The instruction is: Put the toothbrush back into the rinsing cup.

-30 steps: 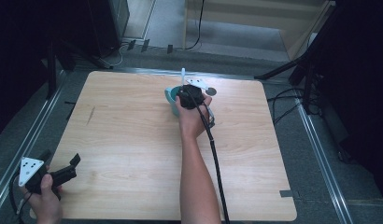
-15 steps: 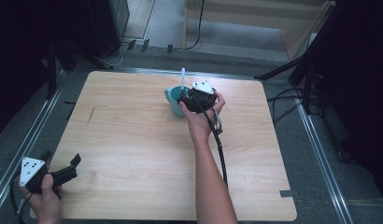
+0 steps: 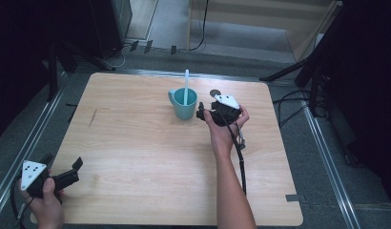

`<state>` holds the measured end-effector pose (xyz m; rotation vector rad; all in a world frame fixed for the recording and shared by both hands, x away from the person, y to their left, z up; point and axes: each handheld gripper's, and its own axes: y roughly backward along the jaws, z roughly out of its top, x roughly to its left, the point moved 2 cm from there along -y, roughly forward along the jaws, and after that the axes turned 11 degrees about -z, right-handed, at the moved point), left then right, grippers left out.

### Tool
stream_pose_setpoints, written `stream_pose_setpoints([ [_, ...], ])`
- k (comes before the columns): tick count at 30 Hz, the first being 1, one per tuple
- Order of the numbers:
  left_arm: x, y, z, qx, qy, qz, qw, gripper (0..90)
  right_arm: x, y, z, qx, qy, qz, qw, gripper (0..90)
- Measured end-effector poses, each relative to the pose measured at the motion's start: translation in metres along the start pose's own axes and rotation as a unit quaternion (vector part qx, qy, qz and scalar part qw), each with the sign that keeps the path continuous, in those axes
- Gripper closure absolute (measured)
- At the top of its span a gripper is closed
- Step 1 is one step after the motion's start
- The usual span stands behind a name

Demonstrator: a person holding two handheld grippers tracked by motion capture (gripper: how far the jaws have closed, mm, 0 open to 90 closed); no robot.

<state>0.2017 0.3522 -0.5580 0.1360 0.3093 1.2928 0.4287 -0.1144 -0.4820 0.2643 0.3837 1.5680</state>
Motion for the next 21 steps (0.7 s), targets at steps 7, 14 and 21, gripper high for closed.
stream_pose_setpoints([
  [7,0.000,0.000,0.000,0.000,0.000,0.000,1.0000,0.0,-0.023,0.008,-0.011,-0.001,-0.005,-0.006,1.0000,0.0],
  [14,0.000,0.000,0.000,-0.001,0.000,0.000,1.0000,0.0,-0.044,0.018,-0.020,-0.004,-0.010,-0.008,0.9999,0.0],
  [21,-0.001,0.000,0.000,-0.002,-0.001,0.001,1.0000,0.0,-0.068,0.028,-0.034,-0.003,-0.024,-0.015,0.9996,0.0],
])
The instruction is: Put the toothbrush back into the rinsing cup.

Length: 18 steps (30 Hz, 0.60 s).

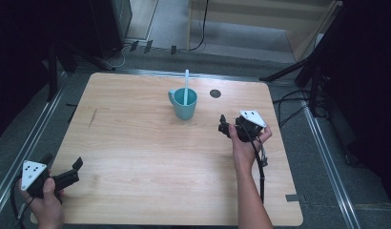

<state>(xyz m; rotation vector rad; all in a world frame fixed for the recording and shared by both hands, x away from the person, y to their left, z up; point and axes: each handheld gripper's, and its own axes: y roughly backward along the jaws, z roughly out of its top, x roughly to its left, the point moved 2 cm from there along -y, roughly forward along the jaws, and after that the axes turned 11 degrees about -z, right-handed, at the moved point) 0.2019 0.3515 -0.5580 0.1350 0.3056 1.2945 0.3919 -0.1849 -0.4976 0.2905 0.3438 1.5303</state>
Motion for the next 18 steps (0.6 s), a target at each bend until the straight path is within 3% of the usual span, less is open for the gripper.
stream_pose_setpoints([
  [10,0.000,0.000,0.000,0.000,-0.001,0.000,1.0000,0.0,-0.033,0.012,-0.029,0.007,-0.018,-0.005,0.9998,0.0],
  [18,0.000,0.000,0.000,0.000,-0.001,0.000,1.0000,0.0,-0.059,0.026,-0.050,0.009,-0.012,-0.016,0.9998,0.0],
])
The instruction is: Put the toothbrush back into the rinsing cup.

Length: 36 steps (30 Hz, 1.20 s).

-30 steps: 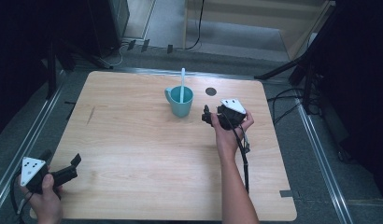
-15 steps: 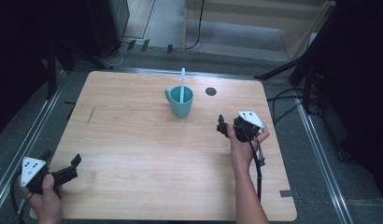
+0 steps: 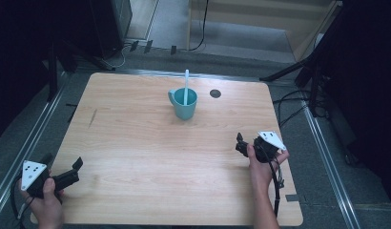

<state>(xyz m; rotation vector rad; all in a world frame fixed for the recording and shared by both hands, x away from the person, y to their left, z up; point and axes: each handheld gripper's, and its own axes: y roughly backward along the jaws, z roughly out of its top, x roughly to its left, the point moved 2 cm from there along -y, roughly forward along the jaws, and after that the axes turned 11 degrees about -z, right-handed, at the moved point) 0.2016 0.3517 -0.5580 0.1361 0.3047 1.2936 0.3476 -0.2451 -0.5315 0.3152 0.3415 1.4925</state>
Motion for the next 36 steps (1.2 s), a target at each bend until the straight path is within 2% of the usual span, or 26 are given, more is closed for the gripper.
stream_pose_setpoints([
  [6,0.002,0.001,0.000,-0.004,0.009,-0.003,0.9999,0.0,-0.026,0.013,-0.011,0.000,-0.003,-0.007,1.0000,0.0],
  [8,0.001,0.000,0.000,-0.004,0.006,-0.002,1.0000,0.0,-0.034,0.017,-0.016,0.001,-0.007,-0.005,1.0000,0.0],
  [14,0.001,0.001,0.000,-0.004,0.006,-0.001,1.0000,0.0,-0.056,0.028,-0.033,0.005,-0.023,-0.002,0.9997,2.4],
  [17,0.001,0.000,0.000,-0.004,0.006,-0.001,1.0000,0.0,-0.068,0.037,-0.040,0.008,-0.038,0.004,0.9992,2.4],
  [22,0.001,0.000,0.000,-0.002,0.004,0.000,1.0000,0.0,-0.087,0.051,-0.047,0.006,-0.033,0.000,0.9994,2.4],
  [26,0.001,0.000,0.000,-0.001,0.003,0.002,1.0000,0.0,-0.103,0.062,-0.053,-0.003,-0.053,0.002,0.9986,3.8],
  [32,0.001,0.000,0.000,-0.002,0.006,0.001,1.0000,0.0,-0.113,0.075,-0.059,-0.019,-0.075,0.007,0.9970,8.1],
  [36,0.000,0.000,0.000,0.000,0.005,0.002,1.0000,0.0,-0.115,0.077,-0.060,-0.024,-0.103,0.007,0.9943,9.2],
])
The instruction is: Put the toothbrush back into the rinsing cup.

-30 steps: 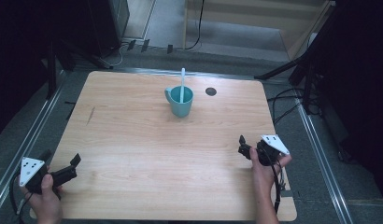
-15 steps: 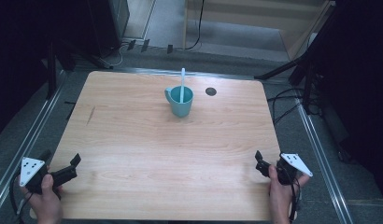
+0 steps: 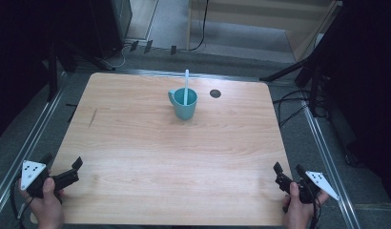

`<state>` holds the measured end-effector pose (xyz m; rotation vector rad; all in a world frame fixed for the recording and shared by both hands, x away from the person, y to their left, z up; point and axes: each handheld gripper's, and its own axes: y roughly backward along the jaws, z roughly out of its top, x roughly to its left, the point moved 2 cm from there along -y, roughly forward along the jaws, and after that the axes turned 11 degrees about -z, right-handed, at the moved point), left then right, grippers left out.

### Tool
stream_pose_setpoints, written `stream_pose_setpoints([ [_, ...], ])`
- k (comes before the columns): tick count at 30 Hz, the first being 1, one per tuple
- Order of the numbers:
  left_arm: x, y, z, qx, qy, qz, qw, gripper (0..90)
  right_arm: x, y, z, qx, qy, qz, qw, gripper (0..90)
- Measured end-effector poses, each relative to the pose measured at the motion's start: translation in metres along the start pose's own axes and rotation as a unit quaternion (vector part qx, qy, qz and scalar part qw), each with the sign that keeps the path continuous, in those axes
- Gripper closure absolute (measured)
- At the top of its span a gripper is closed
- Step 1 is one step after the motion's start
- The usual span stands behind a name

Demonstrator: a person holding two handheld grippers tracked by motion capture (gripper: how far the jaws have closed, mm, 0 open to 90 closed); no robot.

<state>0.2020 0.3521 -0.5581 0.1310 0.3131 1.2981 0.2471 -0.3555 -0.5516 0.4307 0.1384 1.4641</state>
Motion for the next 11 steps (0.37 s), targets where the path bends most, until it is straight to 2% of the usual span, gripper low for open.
stream_pose_setpoints([
  [4,0.0003,-0.0001,0.0001,-0.001,0.003,-0.001,1.0000,0.0,0.0034,-0.0007,-0.0010,-0.004,0.019,-0.001,0.9998,10.9],
  [11,0.0003,-0.0008,0.0003,0.004,0.001,0.004,1.0000,0.0,0.0049,-0.0002,-0.0013,-0.005,0.024,-0.004,0.9997,12.2],
])
